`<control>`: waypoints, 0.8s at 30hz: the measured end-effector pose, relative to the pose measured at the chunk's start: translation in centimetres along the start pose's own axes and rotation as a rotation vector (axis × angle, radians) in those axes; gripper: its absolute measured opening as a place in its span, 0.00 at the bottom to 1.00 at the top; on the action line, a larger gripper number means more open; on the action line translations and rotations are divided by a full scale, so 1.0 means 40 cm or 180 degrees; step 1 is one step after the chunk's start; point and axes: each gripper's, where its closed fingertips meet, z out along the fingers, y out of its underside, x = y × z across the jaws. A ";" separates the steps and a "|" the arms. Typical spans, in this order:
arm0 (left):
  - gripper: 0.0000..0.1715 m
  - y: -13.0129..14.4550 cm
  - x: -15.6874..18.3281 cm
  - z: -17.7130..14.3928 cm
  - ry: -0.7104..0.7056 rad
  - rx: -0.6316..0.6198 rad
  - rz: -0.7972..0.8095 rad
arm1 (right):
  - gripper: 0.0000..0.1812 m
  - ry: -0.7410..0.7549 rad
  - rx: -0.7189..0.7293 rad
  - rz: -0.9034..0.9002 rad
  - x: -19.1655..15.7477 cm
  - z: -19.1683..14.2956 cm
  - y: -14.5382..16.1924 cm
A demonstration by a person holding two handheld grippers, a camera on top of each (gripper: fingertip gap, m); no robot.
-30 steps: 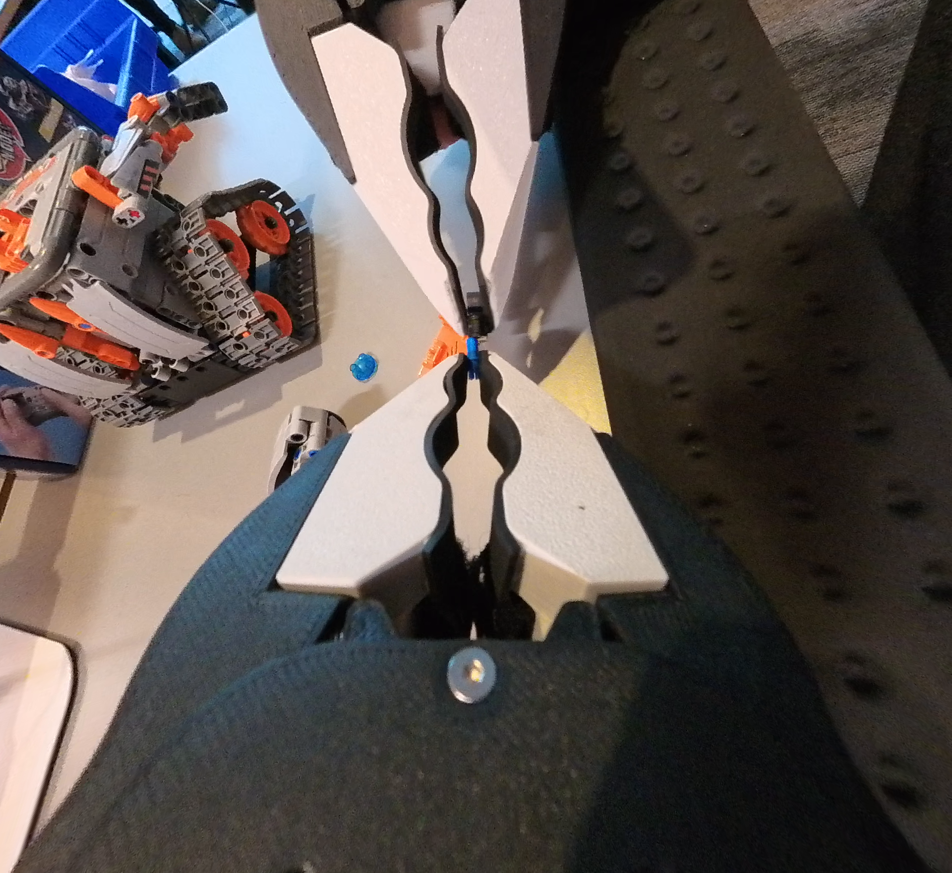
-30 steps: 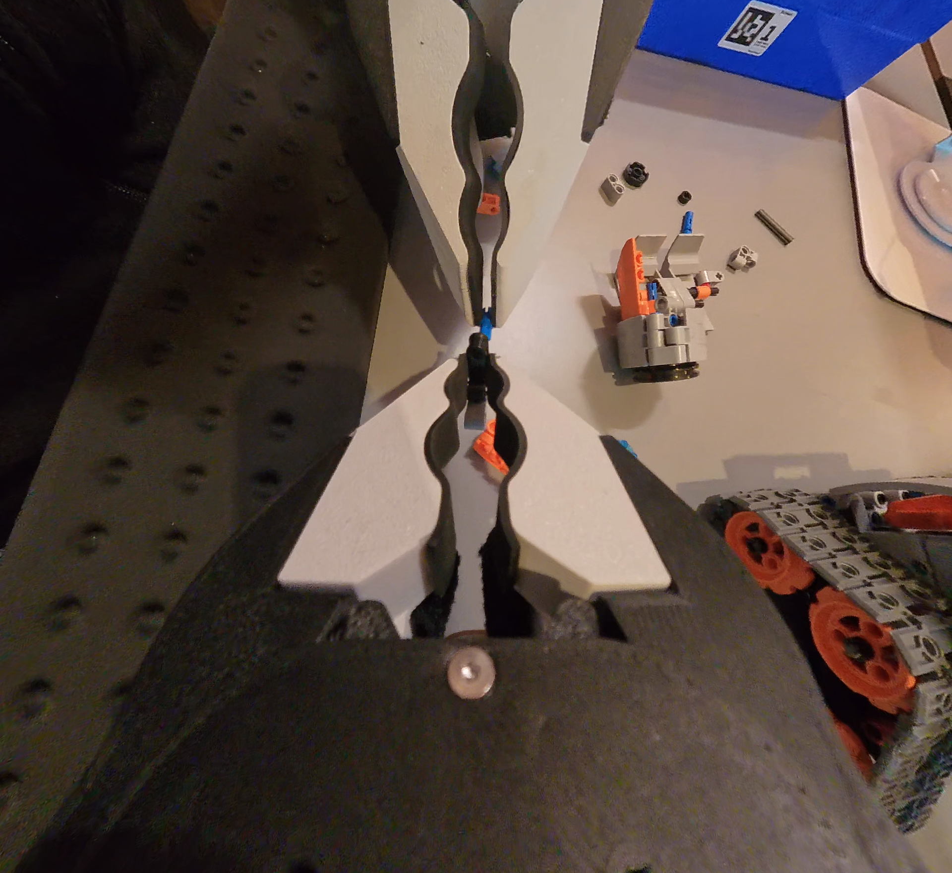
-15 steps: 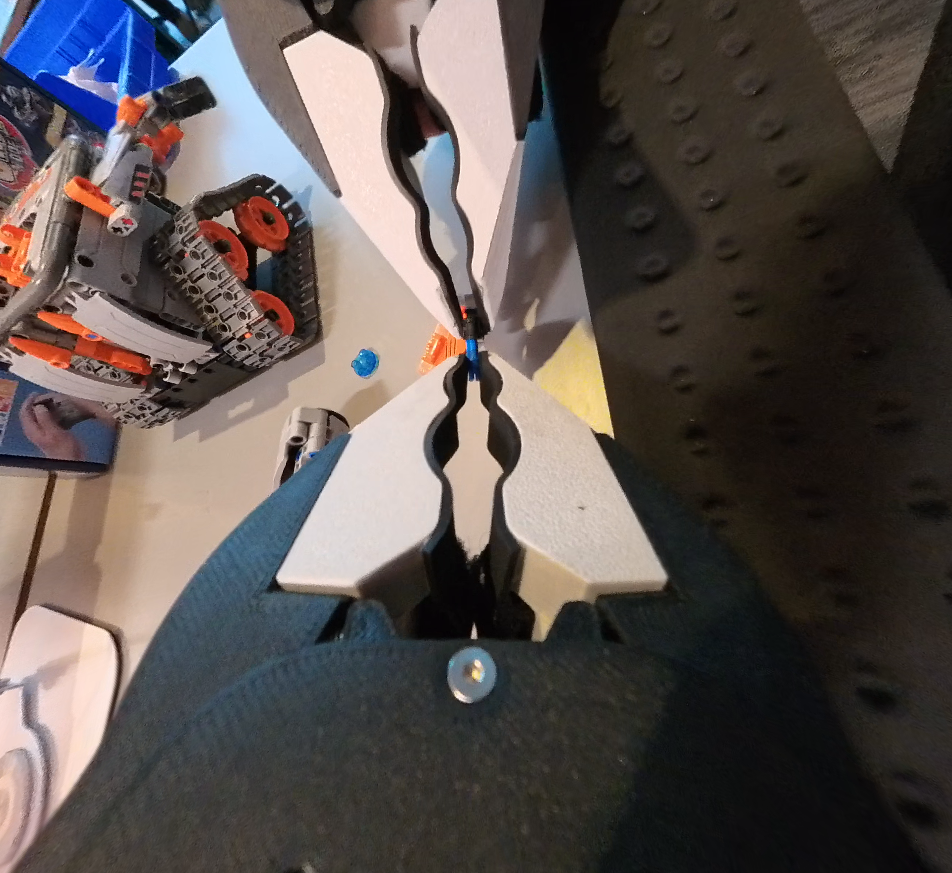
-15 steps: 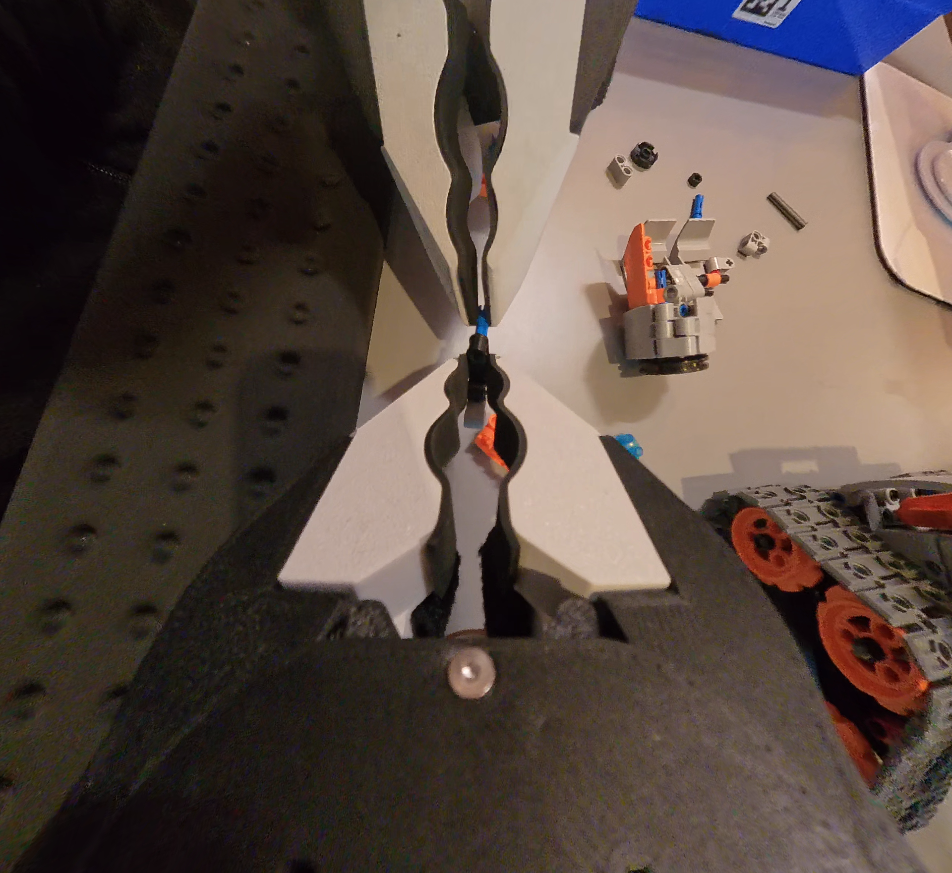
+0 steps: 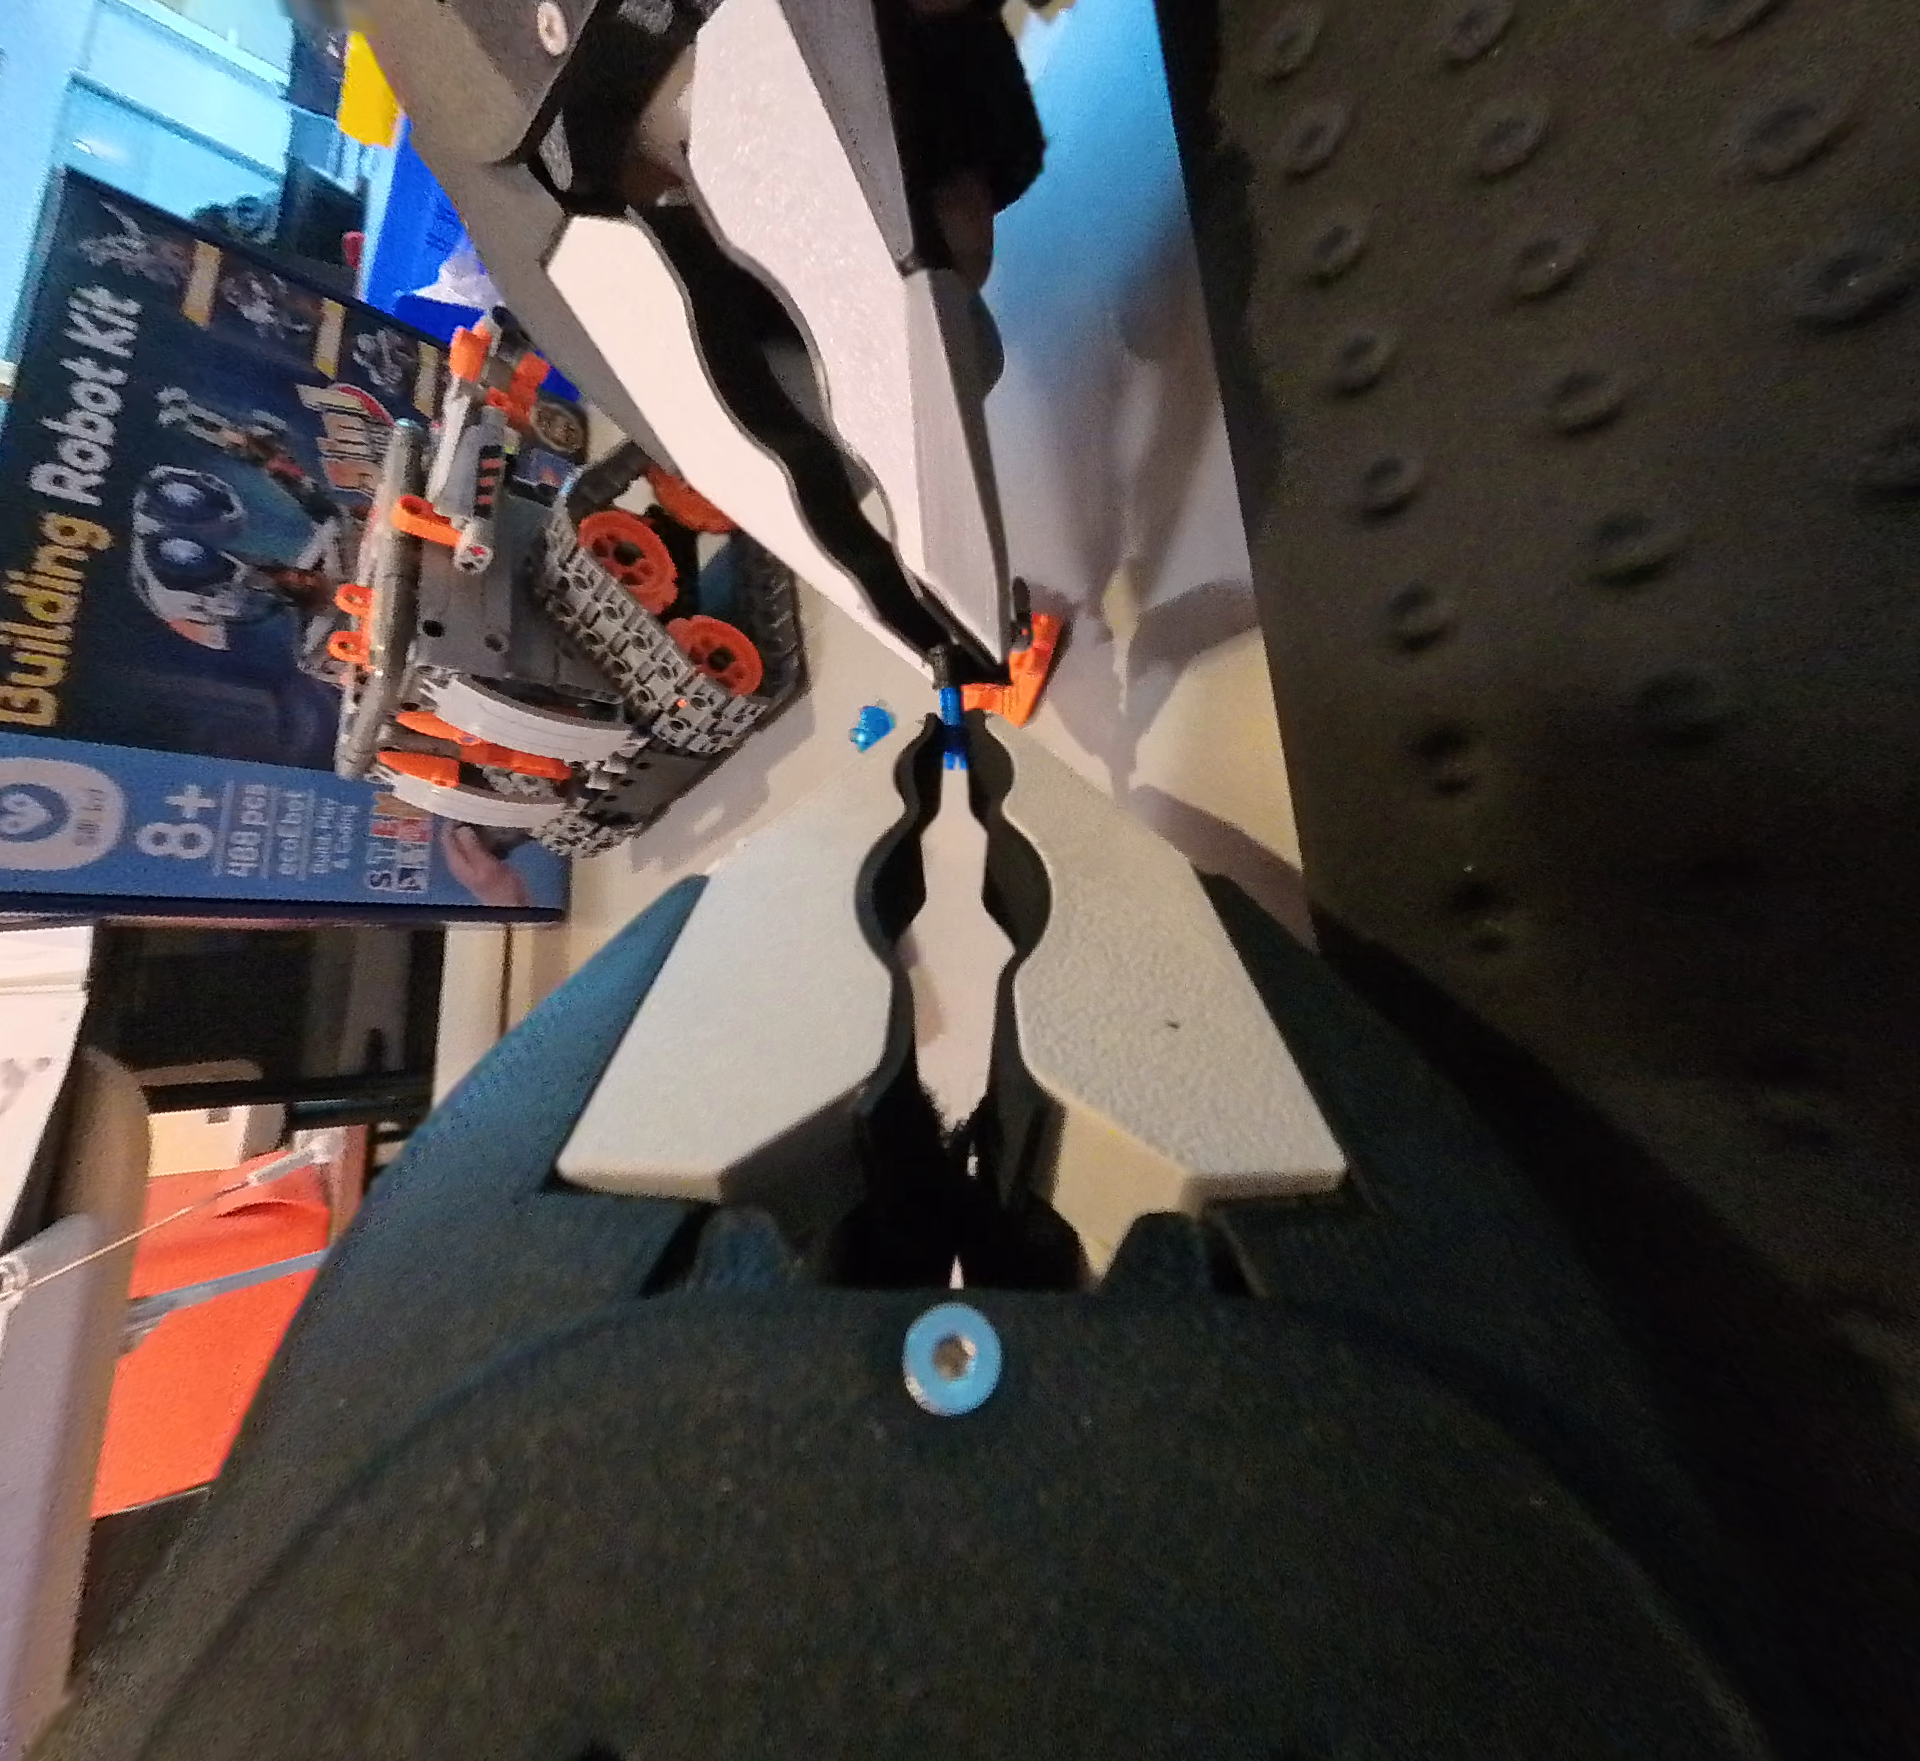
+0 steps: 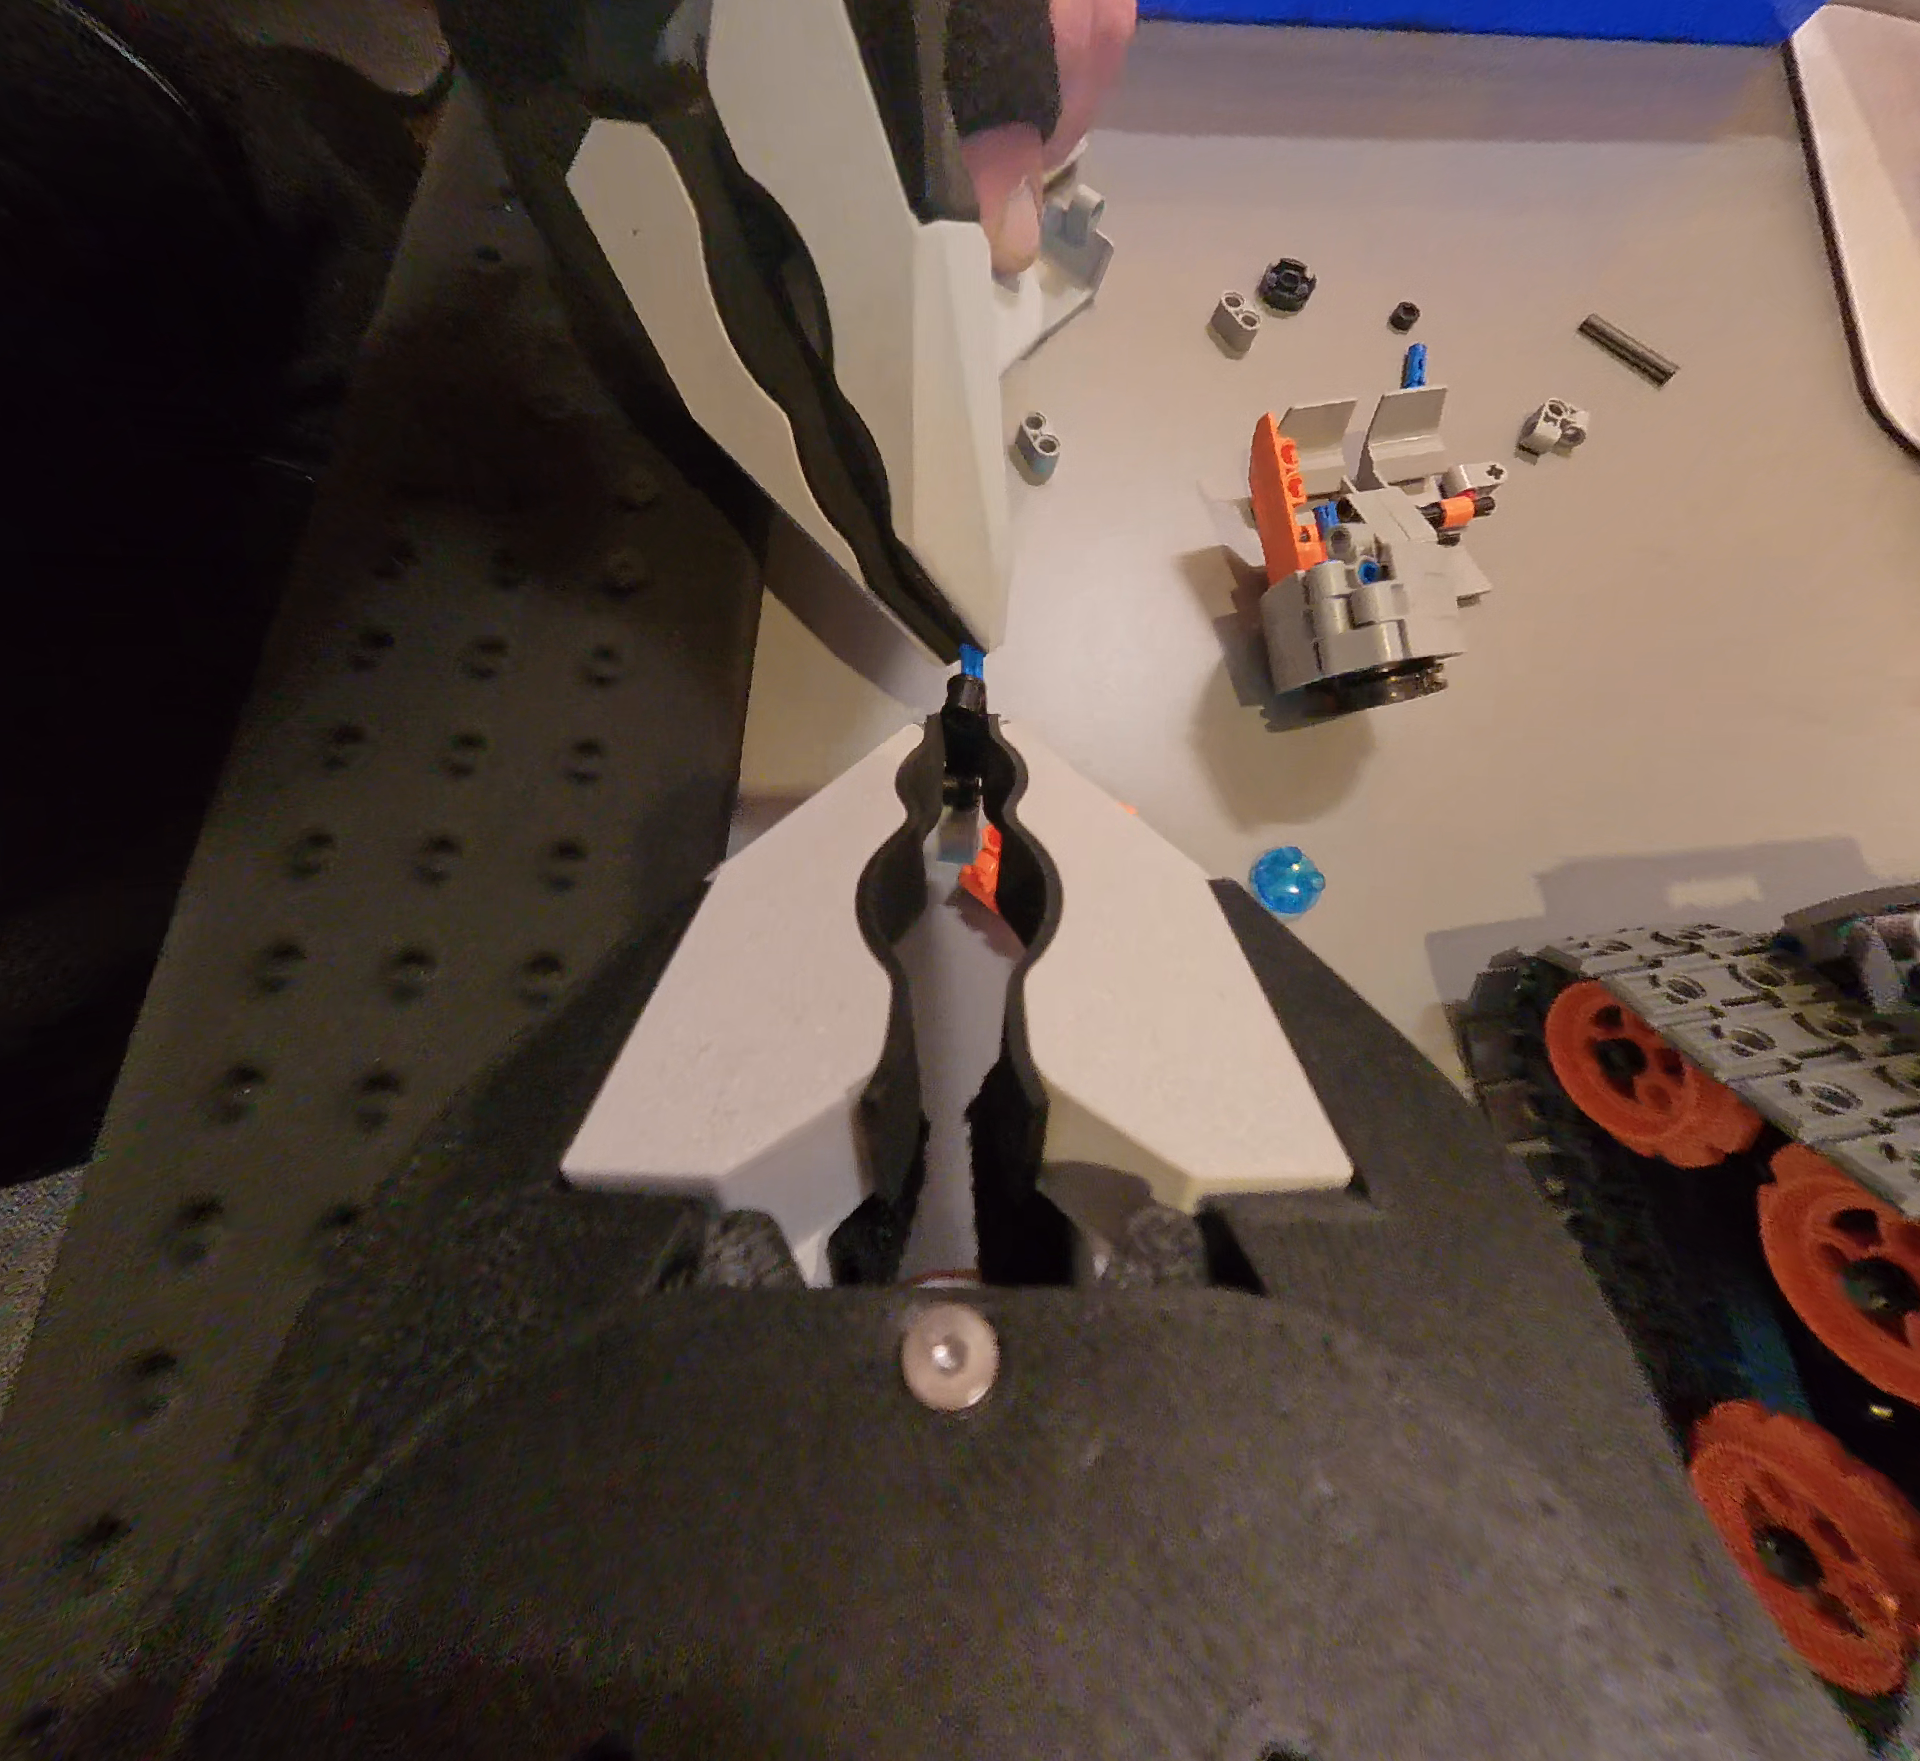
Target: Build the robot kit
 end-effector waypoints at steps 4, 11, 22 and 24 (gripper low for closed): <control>0.01 -0.012 -0.017 -0.010 -0.0201 0.0051 0.0138 | 0.02 -0.0087 0.0193 0.0114 0.001 -0.015 -0.017; 0.01 -0.029 -0.026 -0.022 -0.0449 0.0037 0.0493 | 0.02 -0.0360 0.0411 0.0322 -0.010 -0.029 -0.033; 0.00 -0.048 -0.040 -0.037 -0.0729 0.0021 0.0824 | 0.02 -0.0699 0.0695 0.0608 -0.018 -0.047 -0.052; 0.00 -0.050 -0.040 -0.038 -0.0760 0.0013 0.0886 | 0.02 -0.0762 0.0727 0.0663 -0.020 -0.048 -0.053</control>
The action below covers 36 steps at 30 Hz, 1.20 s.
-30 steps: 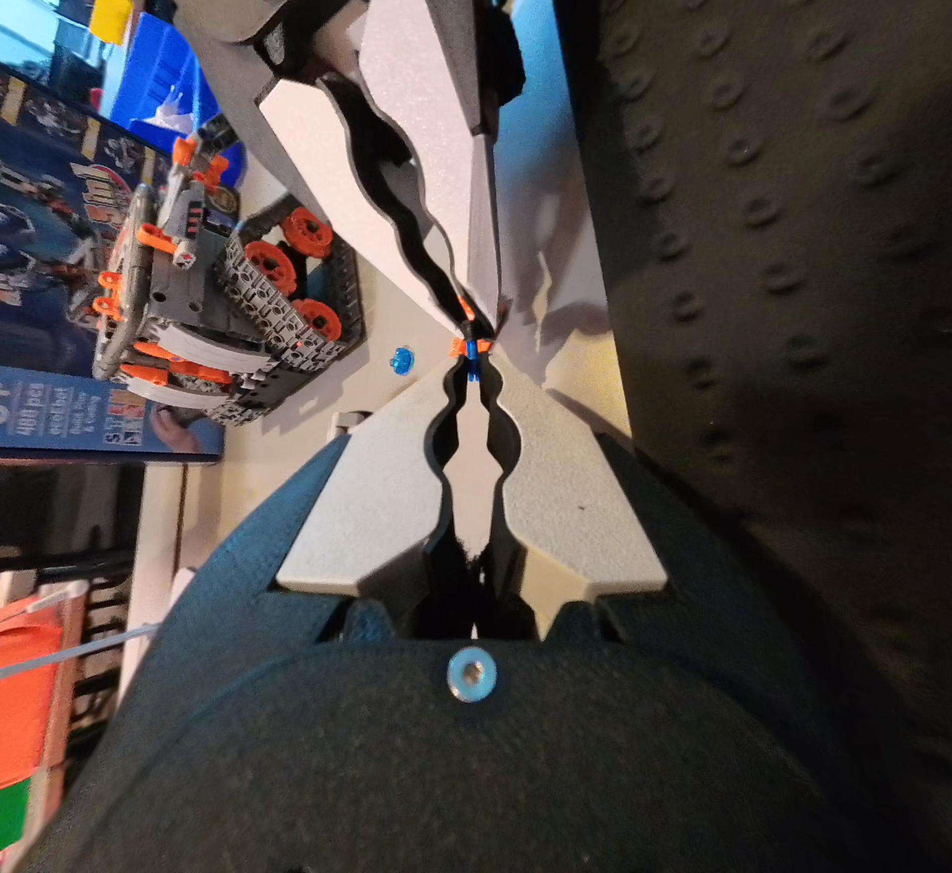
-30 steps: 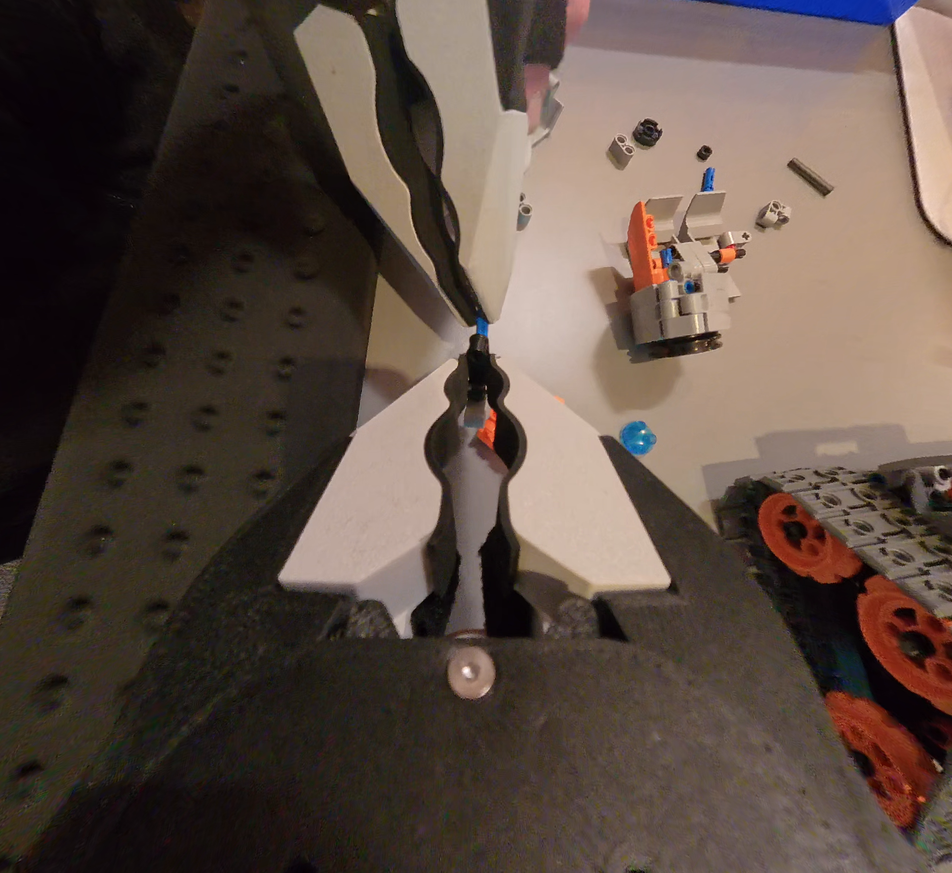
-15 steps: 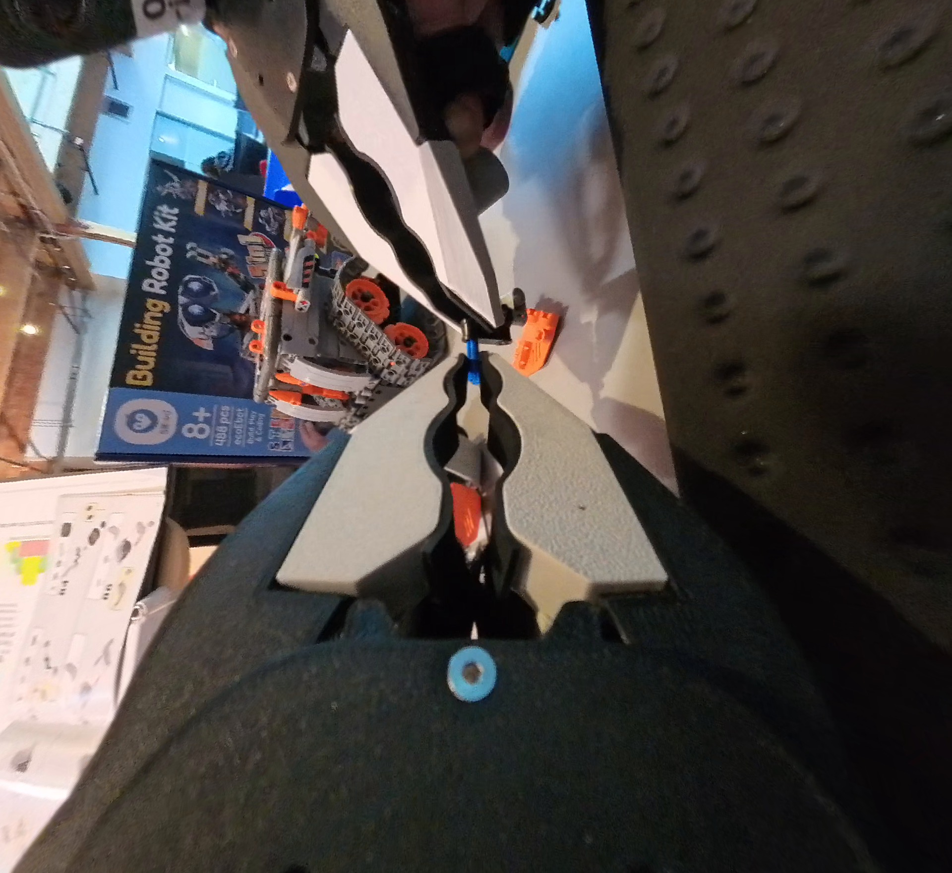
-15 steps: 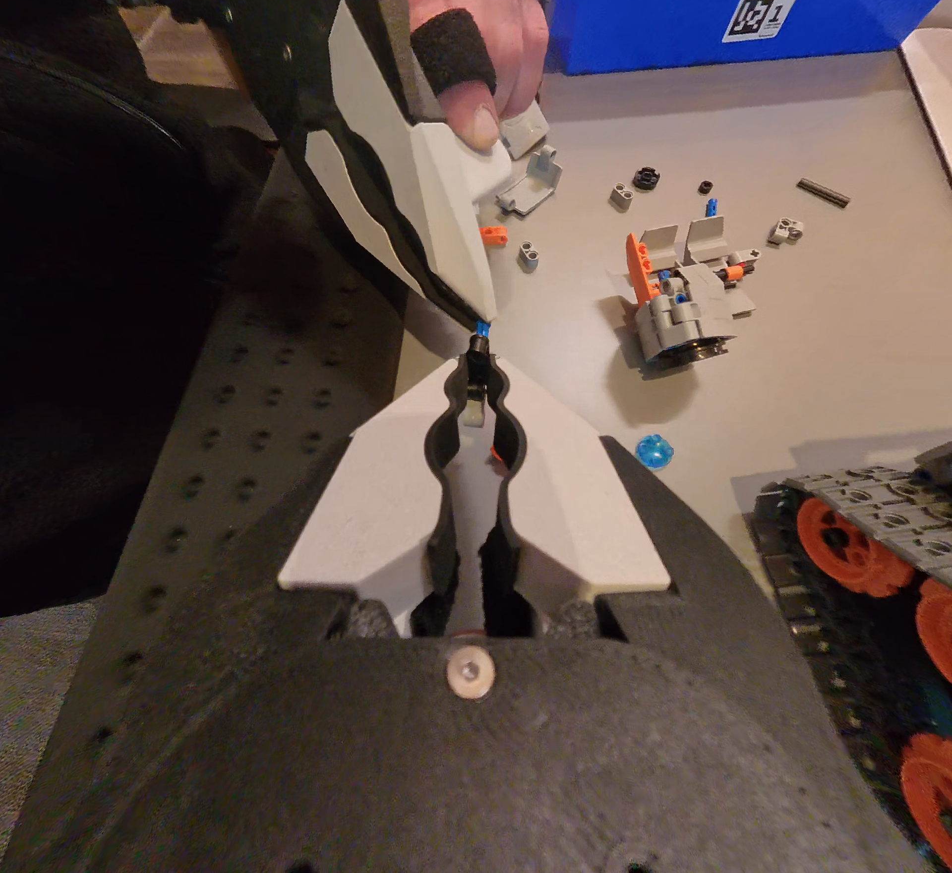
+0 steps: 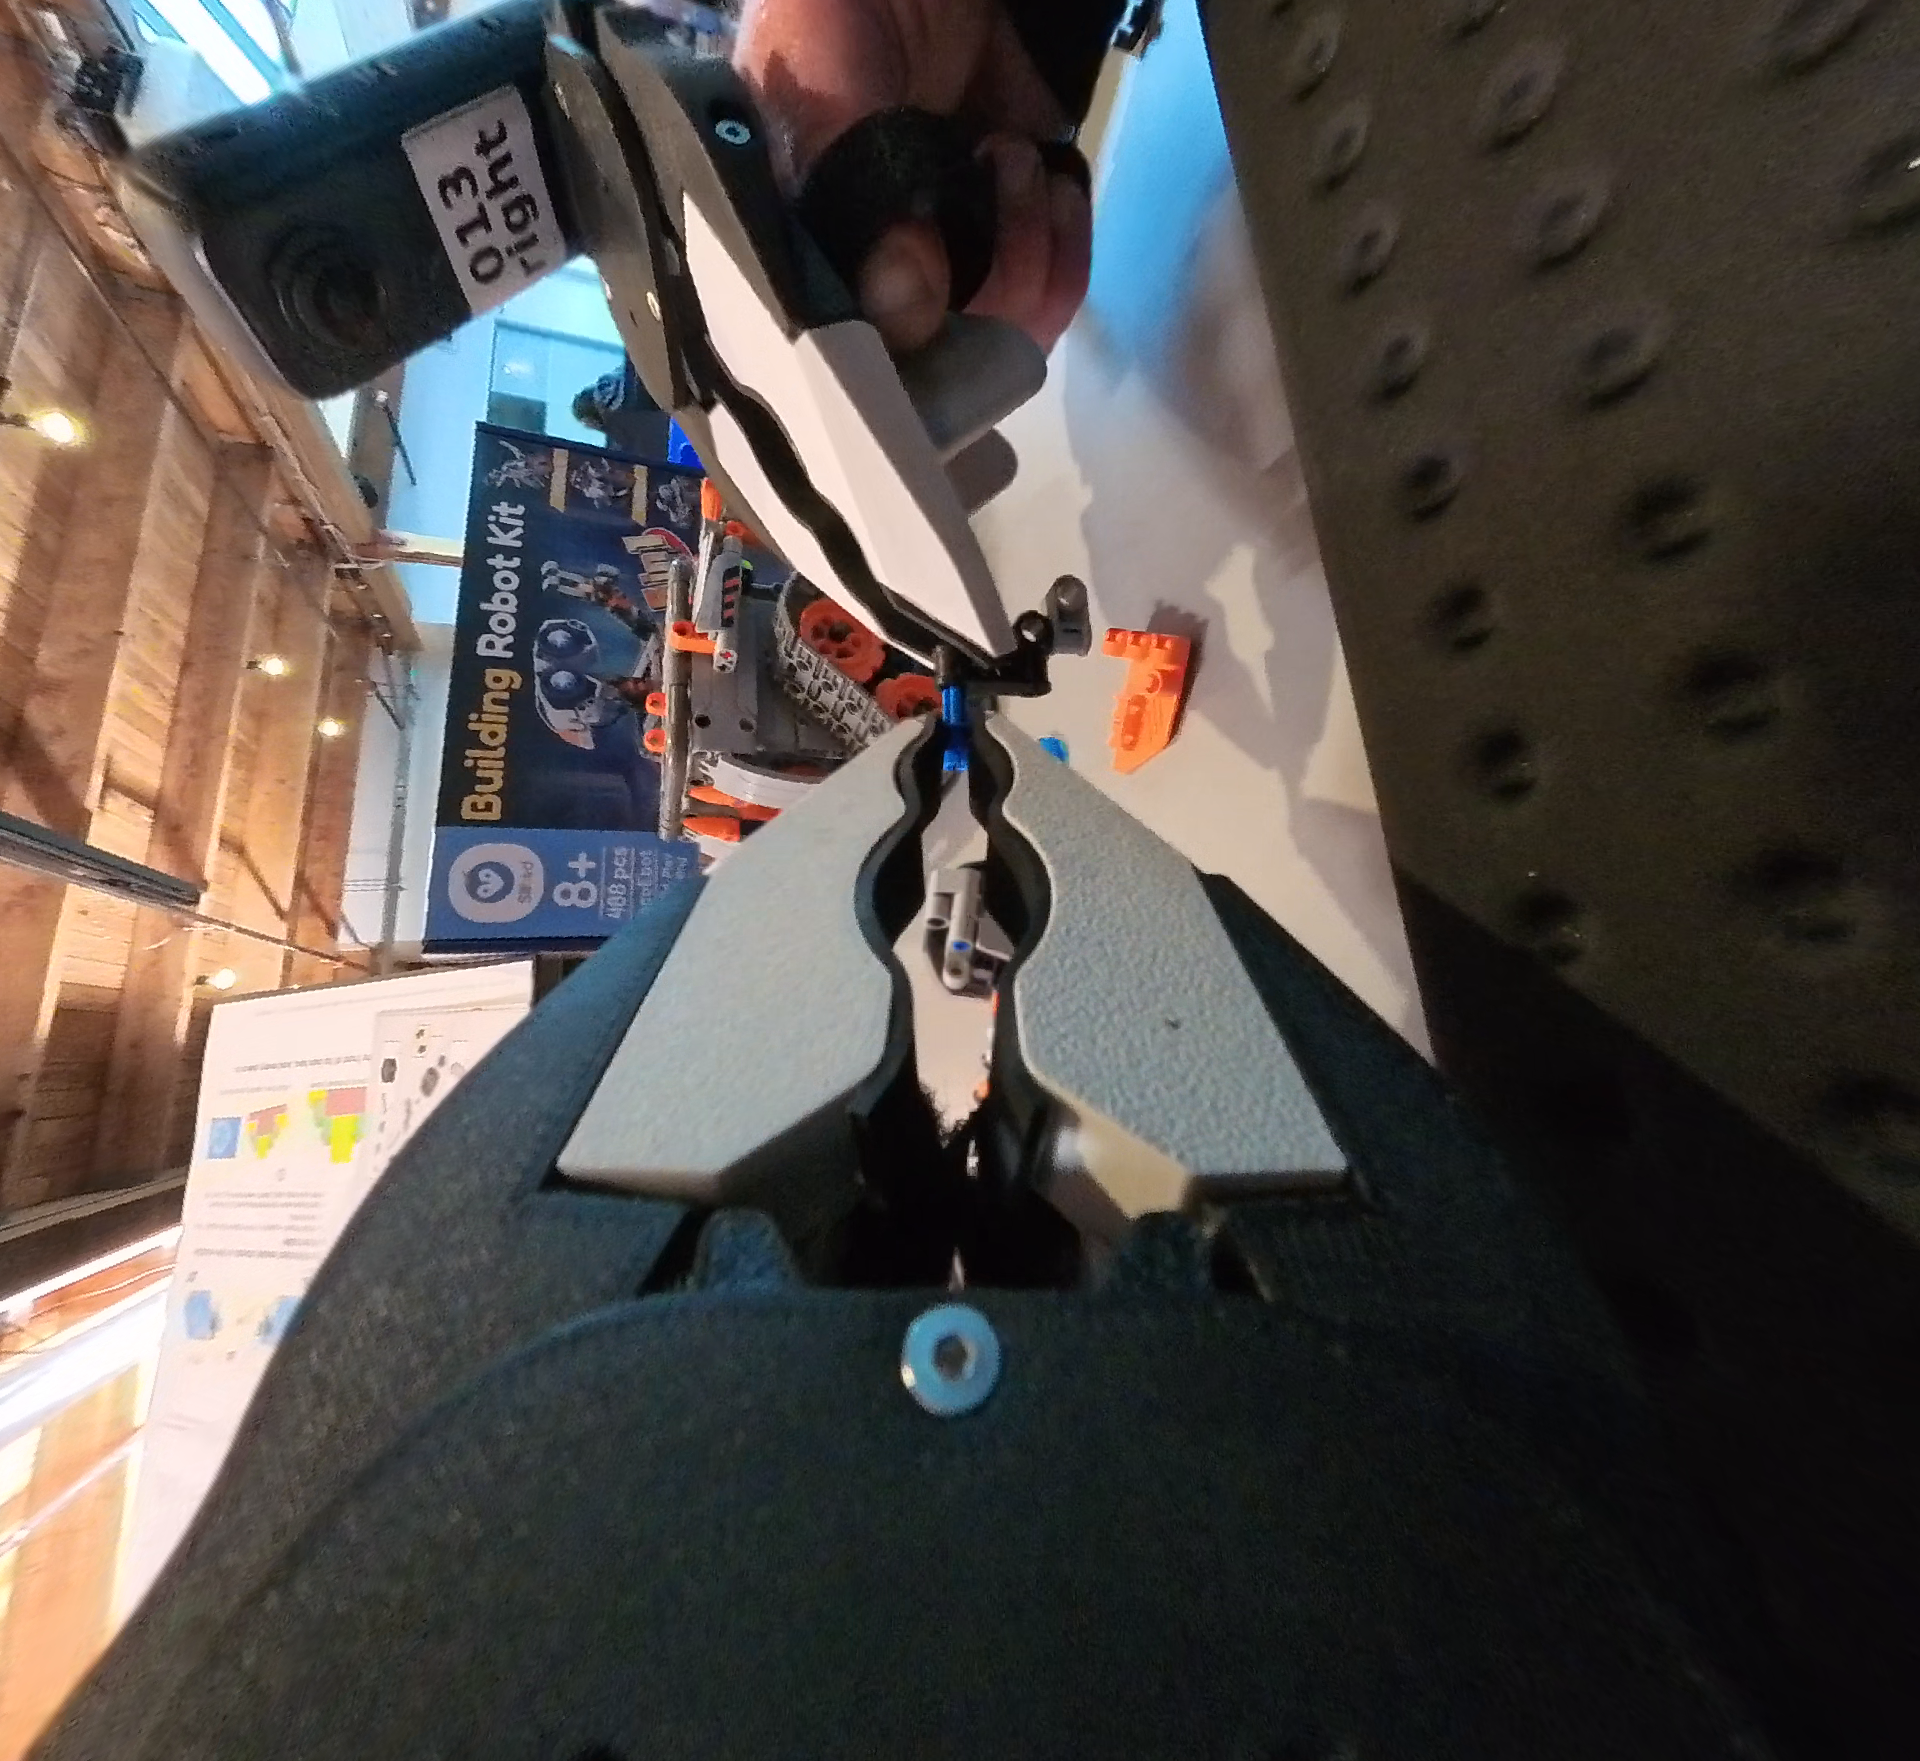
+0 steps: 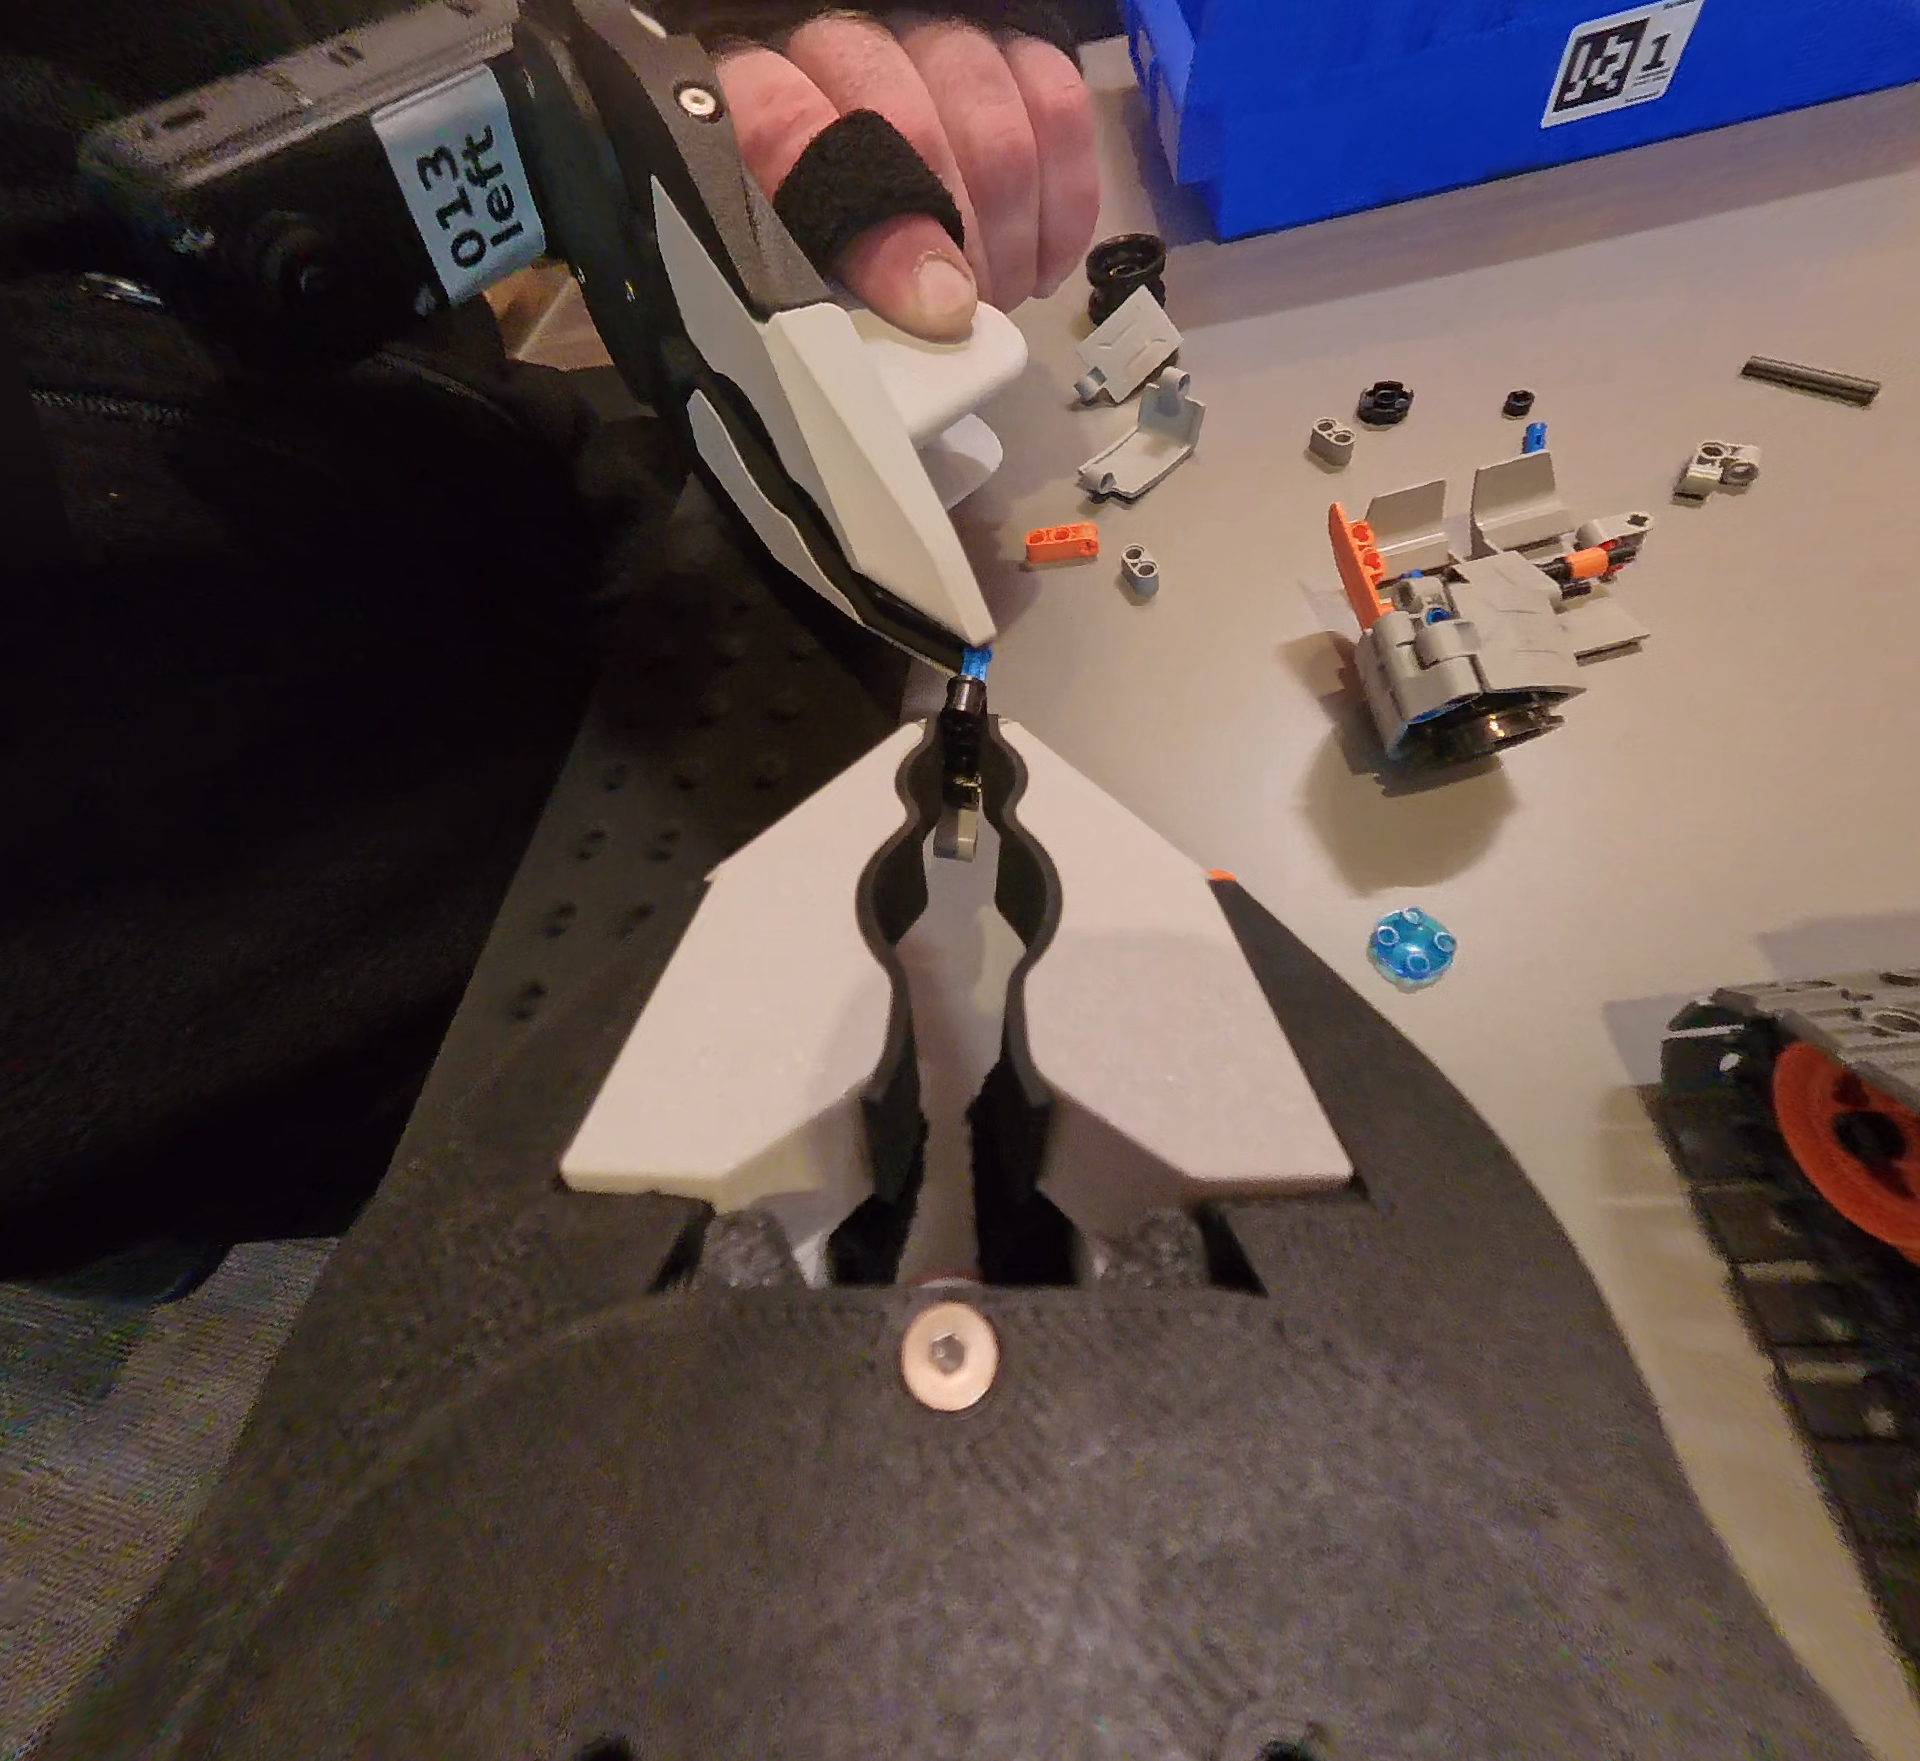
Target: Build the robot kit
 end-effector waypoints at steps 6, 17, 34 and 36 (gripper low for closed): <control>0.00 -0.007 -0.011 -0.005 -0.0114 0.0012 0.0086 | 0.02 -0.0172 0.0115 0.0127 -0.009 -0.001 -0.008; 0.00 -0.001 0.005 0.000 0.0082 -0.0011 -0.0009 | 0.02 -0.0113 0.0030 0.0060 0.000 0.005 0.004; 0.01 0.006 0.023 0.004 0.0931 0.0385 -0.1215 | 0.02 0.0530 -0.0417 -0.0760 0.019 0.017 0.022; 0.01 0.006 0.024 0.003 0.0996 0.0412 -0.1283 | 0.02 0.0586 -0.0451 -0.0839 0.020 0.018 0.022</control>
